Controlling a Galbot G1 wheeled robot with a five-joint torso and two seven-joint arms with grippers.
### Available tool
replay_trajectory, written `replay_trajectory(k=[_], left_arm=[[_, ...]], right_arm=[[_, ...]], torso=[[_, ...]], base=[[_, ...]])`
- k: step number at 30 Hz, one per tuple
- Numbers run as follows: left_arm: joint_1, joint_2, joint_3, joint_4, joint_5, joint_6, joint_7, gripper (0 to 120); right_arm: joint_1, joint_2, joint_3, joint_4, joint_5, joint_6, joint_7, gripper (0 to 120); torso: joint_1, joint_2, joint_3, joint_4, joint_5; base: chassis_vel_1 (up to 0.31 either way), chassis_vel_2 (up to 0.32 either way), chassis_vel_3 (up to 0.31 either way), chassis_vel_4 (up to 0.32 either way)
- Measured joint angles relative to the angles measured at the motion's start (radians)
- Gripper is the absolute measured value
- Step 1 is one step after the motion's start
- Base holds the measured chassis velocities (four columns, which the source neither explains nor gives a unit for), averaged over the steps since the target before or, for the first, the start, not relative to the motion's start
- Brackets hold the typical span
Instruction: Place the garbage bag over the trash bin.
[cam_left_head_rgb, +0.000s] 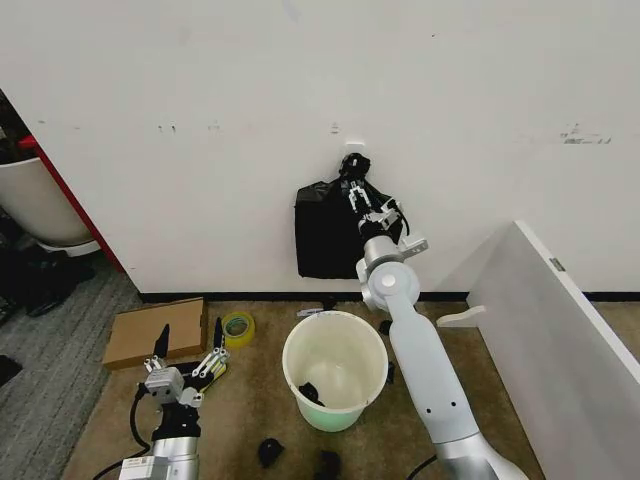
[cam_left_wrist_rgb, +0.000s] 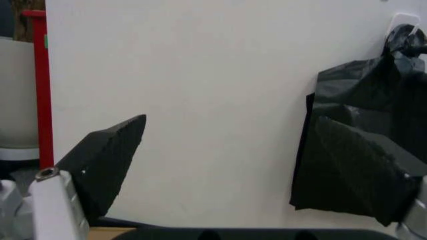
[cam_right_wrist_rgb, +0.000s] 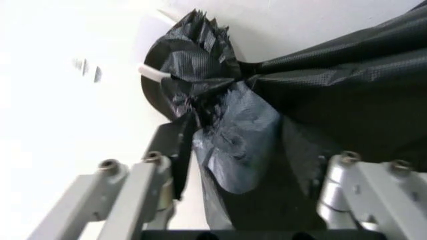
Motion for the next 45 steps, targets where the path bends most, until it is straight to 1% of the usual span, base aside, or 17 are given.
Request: replay_trajectory(k=[2, 3, 6, 7, 10, 11, 13, 19, 22, 26, 27, 32, 35, 36, 40, 42, 45], left_arm=[[-0.003, 0.001, 0.001, 0.005, 0.000, 0.000, -0.001, 100], [-0.003, 0.001, 0.001, 0.005, 0.000, 0.000, -0.001, 100], [-0.008, 0.002, 0.003, 0.015, 0.001, -0.001, -0.002, 100], [-0.009, 0.002, 0.003, 0.016, 0.002, -0.001, -0.002, 100], [-0.016, 0.002, 0.004, 0.028, 0.003, -0.003, -0.004, 100], [-0.016, 0.002, 0.004, 0.028, 0.003, -0.003, -0.004, 100], [-0.018, 0.004, 0.004, 0.032, 0.003, -0.004, -0.005, 100], [-0.024, 0.012, 0.003, 0.036, -0.001, -0.005, -0.017, 100], [-0.028, 0.017, 0.002, 0.036, -0.008, -0.005, -0.023, 100], [-0.034, 0.021, 0.002, 0.036, -0.022, -0.008, -0.025, 100], [-0.034, 0.021, 0.002, 0.036, -0.022, -0.008, -0.025, 100], [-0.046, 0.022, 0.004, 0.044, -0.030, -0.011, -0.025, 100], [-0.060, 0.019, 0.005, 0.046, -0.038, -0.011, -0.025, 100], [-0.060, 0.019, 0.005, 0.046, -0.038, -0.011, -0.025, 100], [-0.067, 0.019, 0.004, 0.044, -0.046, -0.010, -0.025, 100], [-0.072, 0.019, 0.002, 0.041, -0.056, -0.009, -0.025, 100], [-0.075, 0.020, 0.000, 0.040, -0.062, -0.008, -0.025, 100]], right_arm=[[-0.005, 0.000, 0.000, 0.000, -0.008, 0.004, -0.005, 34], [-0.005, 0.000, 0.000, 0.000, -0.008, 0.004, -0.005, 34], [-0.016, 0.000, 0.000, 0.009, -0.018, 0.009, -0.010, 20], [-0.017, 0.000, 0.000, 0.011, -0.019, 0.010, -0.011, 19], [-0.024, -0.001, -0.001, 0.017, -0.028, 0.014, -0.016, 5], [-0.024, -0.001, -0.001, 0.017, -0.028, 0.014, -0.016, 5], [-0.029, -0.001, -0.002, 0.018, -0.035, 0.020, -0.020, 0], [-0.083, -0.015, -0.019, 0.062, -0.053, 0.031, -0.022, 0], [-0.170, -0.059, -0.054, 0.130, -0.078, 0.033, -0.022, 0], [-0.308, -0.133, -0.104, 0.245, -0.159, 0.034, -0.008, 0], [-0.308, -0.133, -0.104, 0.245, -0.159, 0.034, -0.008, 0], [-0.408, -0.172, -0.138, 0.322, -0.236, 0.037, 0.009, 0], [-0.498, -0.202, -0.167, 0.378, -0.312, 0.041, 0.016, 0], [-0.498, -0.202, -0.167, 0.378, -0.312, 0.041, 0.016, 0], [-0.556, -0.244, -0.193, 0.391, -0.388, 0.061, 0.016, 0], [-0.587, -0.277, -0.205, 0.384, -0.451, 0.071, 0.026, 0], [-0.606, -0.295, -0.211, 0.380, -0.501, 0.073, 0.041, 0]], torso=[[0.000, 0.000, 0.000, 0.0000, 0.0000], [0.000, 0.000, 0.000, 0.0000, 0.0000], [0.000, 0.000, 0.000, 0.0000, 0.0001], [0.000, 0.000, 0.000, 0.0000, 0.0000], [0.000, 0.000, 0.000, 0.0000, 0.0000], [0.000, 0.000, 0.000, 0.0000, 0.0000], [0.000, 0.000, 0.000, 0.0000, 0.0000], [0.000, 0.000, 0.000, 0.0003, 0.0000], [0.000, 0.000, 0.000, 0.0001, 0.0002], [0.000, 0.000, 0.000, -0.0001, 0.0001], [0.000, 0.000, 0.000, -0.0001, 0.0001], [0.000, 0.000, 0.000, 0.0001, 0.0000], [0.000, 0.000, 0.000, 0.0000, 0.0002], [0.000, 0.000, 0.000, 0.0000, 0.0002], [0.000, 0.000, 0.000, 0.0000, 0.0001], [0.000, 0.000, 0.000, 0.0001, 0.0001], [0.000, 0.000, 0.000, 0.0001, 0.0002]], base=[[0.000, 0.000, 0.000, 0.000], [0.000, 0.000, 0.000, 0.000], [0.000, 0.000, 0.000, 0.000], [0.000, 0.000, 0.000, 0.000], [0.000, 0.000, 0.000, 0.000], [0.000, 0.000, 0.000, 0.000], [0.000, 0.000, 0.000, 0.000], [0.000, 0.000, 0.000, 0.000], [0.000, 0.000, 0.000, 0.000], [0.000, 0.000, 0.000, 0.000], [0.000, 0.000, 0.000, 0.000], [0.000, 0.000, 0.000, 0.000], [0.000, 0.000, 0.000, 0.000], [0.000, 0.000, 0.000, 0.000], [0.000, 0.000, 0.000, 0.000], [0.000, 0.000, 0.000, 0.000], [0.000, 0.000, 0.000, 0.000]])
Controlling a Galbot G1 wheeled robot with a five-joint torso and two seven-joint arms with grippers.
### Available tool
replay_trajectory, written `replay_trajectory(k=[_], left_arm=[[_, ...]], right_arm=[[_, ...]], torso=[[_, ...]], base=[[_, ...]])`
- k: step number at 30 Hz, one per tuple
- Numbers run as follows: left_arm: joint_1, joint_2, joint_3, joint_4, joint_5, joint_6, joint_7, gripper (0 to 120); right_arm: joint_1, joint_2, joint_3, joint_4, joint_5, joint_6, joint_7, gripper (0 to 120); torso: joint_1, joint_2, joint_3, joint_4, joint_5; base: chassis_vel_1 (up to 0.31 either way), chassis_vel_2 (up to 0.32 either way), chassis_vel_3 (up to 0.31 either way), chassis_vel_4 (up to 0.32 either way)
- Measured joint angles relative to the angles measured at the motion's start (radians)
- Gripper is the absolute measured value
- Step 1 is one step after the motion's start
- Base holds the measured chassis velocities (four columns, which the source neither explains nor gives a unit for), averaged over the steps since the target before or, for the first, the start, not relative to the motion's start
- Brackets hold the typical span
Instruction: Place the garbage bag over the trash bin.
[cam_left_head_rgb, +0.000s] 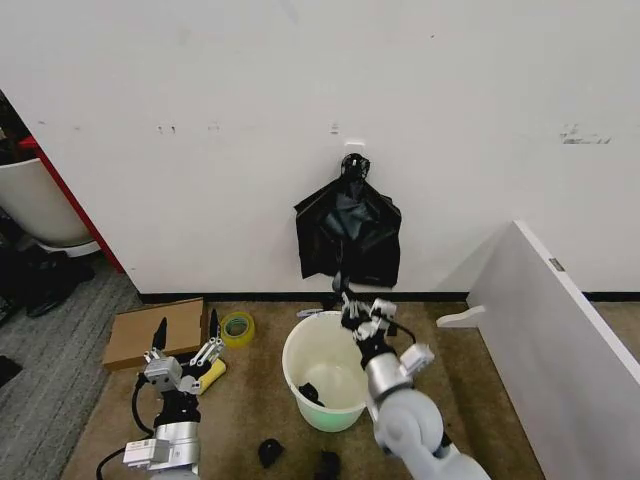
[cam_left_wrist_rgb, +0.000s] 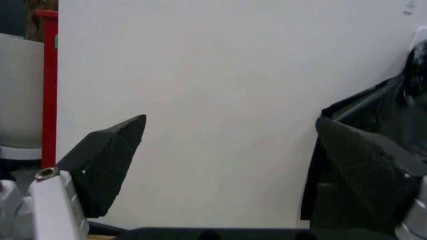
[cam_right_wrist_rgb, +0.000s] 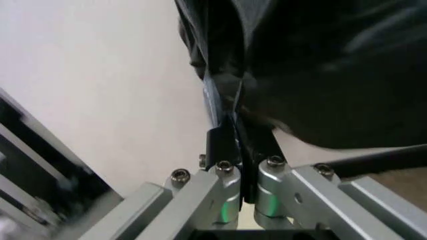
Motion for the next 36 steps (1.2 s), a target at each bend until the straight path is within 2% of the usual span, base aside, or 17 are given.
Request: replay_trajectory(k=[4, 9, 22, 30, 36], left_arm=[[-0.003, 0.006, -0.002, -0.006, -0.008, 0.002, 0.000, 100], [-0.005, 0.013, -0.002, -0.013, -0.015, 0.005, 0.001, 100], [-0.039, 0.024, -0.001, -0.013, -0.038, 0.029, 0.004, 100], [-0.039, 0.023, 0.000, -0.002, -0.038, 0.027, 0.007, 100], [-0.049, 0.022, -0.002, 0.007, -0.041, 0.027, 0.007, 100]], right_arm=[[-0.033, -0.029, -0.011, 0.004, -0.090, 0.000, 0.033, 0], [-0.067, -0.053, -0.016, 0.002, -0.175, 0.030, 0.014, 0], [-0.099, -0.078, 0.030, -0.152, -0.478, 0.234, -0.166, 0], [-0.062, -0.053, 0.083, -0.168, -0.513, 0.308, -0.189, 0], [-0.060, -0.069, 0.129, -0.112, -0.476, 0.365, -0.271, 23]], torso=[[0.000, 0.000, 0.000, 0.0000, -0.0001], [0.000, 0.000, 0.000, 0.0000, -0.0001], [0.000, 0.000, 0.000, -0.0001, -0.0001], [0.000, 0.000, 0.000, 0.0000, 0.0000], [0.000, 0.000, 0.000, 0.0001, -0.0002]], base=[[0.000, 0.000, 0.000, 0.000], [0.000, 0.000, 0.000, 0.000], [0.000, 0.000, 0.000, 0.000], [0.000, 0.000, 0.000, 0.000], [0.000, 0.000, 0.000, 0.000]])
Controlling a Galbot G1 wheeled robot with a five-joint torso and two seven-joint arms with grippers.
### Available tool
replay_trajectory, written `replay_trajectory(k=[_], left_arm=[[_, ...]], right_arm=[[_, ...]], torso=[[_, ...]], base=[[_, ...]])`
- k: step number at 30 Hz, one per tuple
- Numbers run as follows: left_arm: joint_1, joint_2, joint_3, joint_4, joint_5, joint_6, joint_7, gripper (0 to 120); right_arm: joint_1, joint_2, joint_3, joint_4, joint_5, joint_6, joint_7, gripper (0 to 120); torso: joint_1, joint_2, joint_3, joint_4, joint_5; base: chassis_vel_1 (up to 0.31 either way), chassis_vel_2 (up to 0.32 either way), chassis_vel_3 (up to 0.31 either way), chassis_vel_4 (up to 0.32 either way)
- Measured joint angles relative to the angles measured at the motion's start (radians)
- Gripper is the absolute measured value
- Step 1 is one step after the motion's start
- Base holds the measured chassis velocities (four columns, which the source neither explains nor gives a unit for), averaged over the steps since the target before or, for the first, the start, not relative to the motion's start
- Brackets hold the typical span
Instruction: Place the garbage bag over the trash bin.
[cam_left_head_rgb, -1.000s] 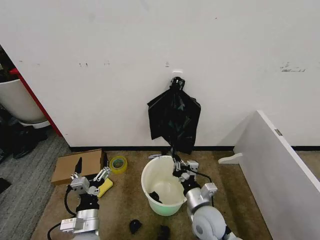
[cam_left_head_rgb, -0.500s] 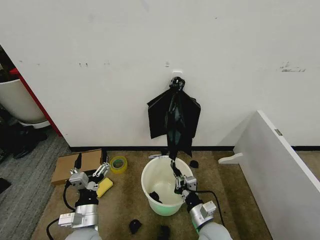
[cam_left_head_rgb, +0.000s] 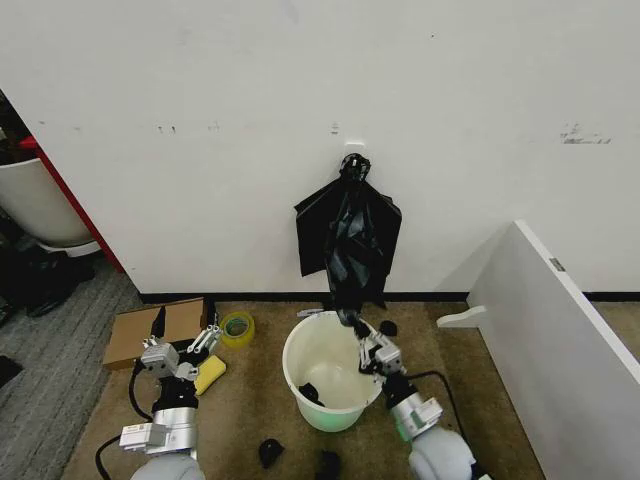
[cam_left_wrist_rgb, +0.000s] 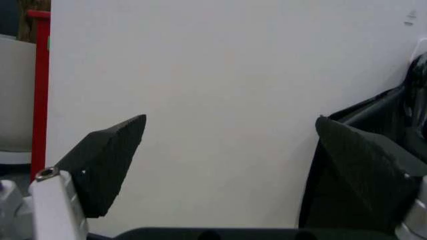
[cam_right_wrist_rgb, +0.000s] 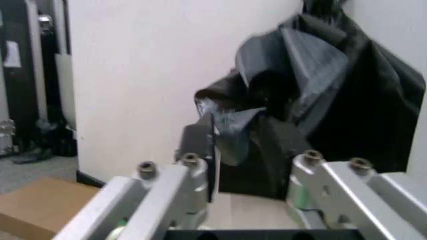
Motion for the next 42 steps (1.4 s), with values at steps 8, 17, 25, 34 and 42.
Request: replay_trajectory(k=[8, 17, 25, 34, 42], left_arm=[[-0.007, -0.010, 0.006, 0.009, 0.005, 0.000, 0.001, 100], [-0.014, -0.021, 0.010, 0.020, 0.020, 0.000, 0.001, 100], [-0.012, -0.026, 0.008, 0.021, 0.031, 0.002, 0.002, 100], [-0.012, -0.026, 0.002, 0.030, 0.032, 0.003, 0.001, 100], [-0.013, -0.032, 0.006, 0.037, 0.039, 0.003, 0.000, 100]], right_arm=[[0.001, 0.002, 0.040, 0.028, -0.102, -0.090, 0.176, 52], [0.048, -0.022, 0.012, 0.052, -0.071, -0.216, 0.249, 84], [0.242, -0.012, 0.002, -0.152, -0.099, -0.220, 0.162, 100], [0.361, 0.009, 0.040, -0.306, -0.073, -0.237, 0.149, 92], [0.383, 0.028, 0.032, -0.347, -0.014, -0.244, 0.095, 86]], torso=[[0.000, 0.000, 0.000, 0.0000, 0.0001], [0.000, 0.000, 0.000, -0.0001, -0.0001], [0.000, 0.000, 0.000, 0.0001, 0.0002], [0.000, 0.000, 0.000, -0.0001, -0.0001], [0.000, 0.000, 0.000, -0.0001, 0.0001]], base=[[0.000, 0.000, 0.000, 0.000], [0.000, 0.000, 0.000, 0.000], [0.000, 0.000, 0.000, 0.000], [0.000, 0.000, 0.000, 0.000], [0.000, 0.000, 0.000, 0.000]])
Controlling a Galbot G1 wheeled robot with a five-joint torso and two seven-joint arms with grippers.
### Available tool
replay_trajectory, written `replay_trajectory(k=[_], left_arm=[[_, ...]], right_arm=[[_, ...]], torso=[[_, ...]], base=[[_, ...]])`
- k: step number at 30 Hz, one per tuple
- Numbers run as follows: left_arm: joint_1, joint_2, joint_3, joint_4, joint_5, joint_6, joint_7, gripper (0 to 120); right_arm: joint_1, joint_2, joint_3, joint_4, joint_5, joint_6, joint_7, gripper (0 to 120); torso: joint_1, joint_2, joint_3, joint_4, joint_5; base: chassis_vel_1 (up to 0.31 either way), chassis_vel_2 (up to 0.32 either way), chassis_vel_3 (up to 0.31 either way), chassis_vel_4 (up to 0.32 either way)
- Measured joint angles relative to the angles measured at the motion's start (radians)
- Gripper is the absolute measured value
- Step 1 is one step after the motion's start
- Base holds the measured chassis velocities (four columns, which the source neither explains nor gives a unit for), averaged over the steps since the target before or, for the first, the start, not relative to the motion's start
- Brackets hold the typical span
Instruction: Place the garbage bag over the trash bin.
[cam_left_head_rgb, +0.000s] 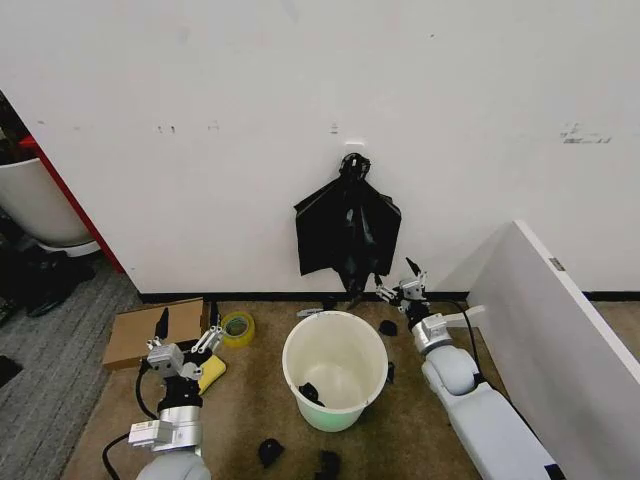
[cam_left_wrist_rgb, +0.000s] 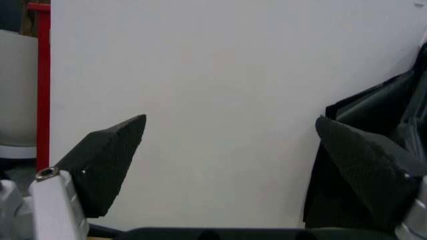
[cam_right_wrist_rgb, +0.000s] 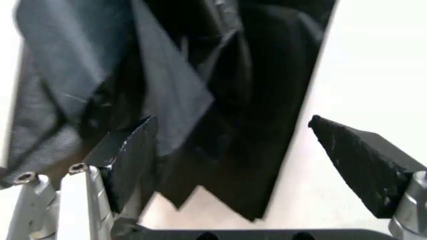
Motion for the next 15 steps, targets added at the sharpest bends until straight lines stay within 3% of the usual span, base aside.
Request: replay_trajectory(k=[8, 14, 15], left_arm=[[0.010, -0.001, -0.001, 0.001, 0.003, -0.005, 0.000, 100], [0.020, 0.004, -0.008, -0.006, 0.003, -0.013, -0.002, 100], [0.020, 0.004, -0.008, -0.006, 0.003, -0.013, -0.002, 100]], right_arm=[[0.034, 0.048, -0.005, -0.046, 0.022, 0.016, -0.053, 79], [0.047, 0.062, -0.002, -0.067, -0.014, 0.011, -0.022, 52], [0.047, 0.062, -0.002, -0.067, -0.014, 0.011, -0.022, 52]], torso=[[0.000, 0.000, 0.000, 0.0001, -0.0001], [0.000, 0.000, 0.000, 0.0000, -0.0001], [0.000, 0.000, 0.000, 0.0000, -0.0001]], base=[[0.000, 0.000, 0.000, 0.000], [0.000, 0.000, 0.000, 0.000], [0.000, 0.000, 0.000, 0.000]])
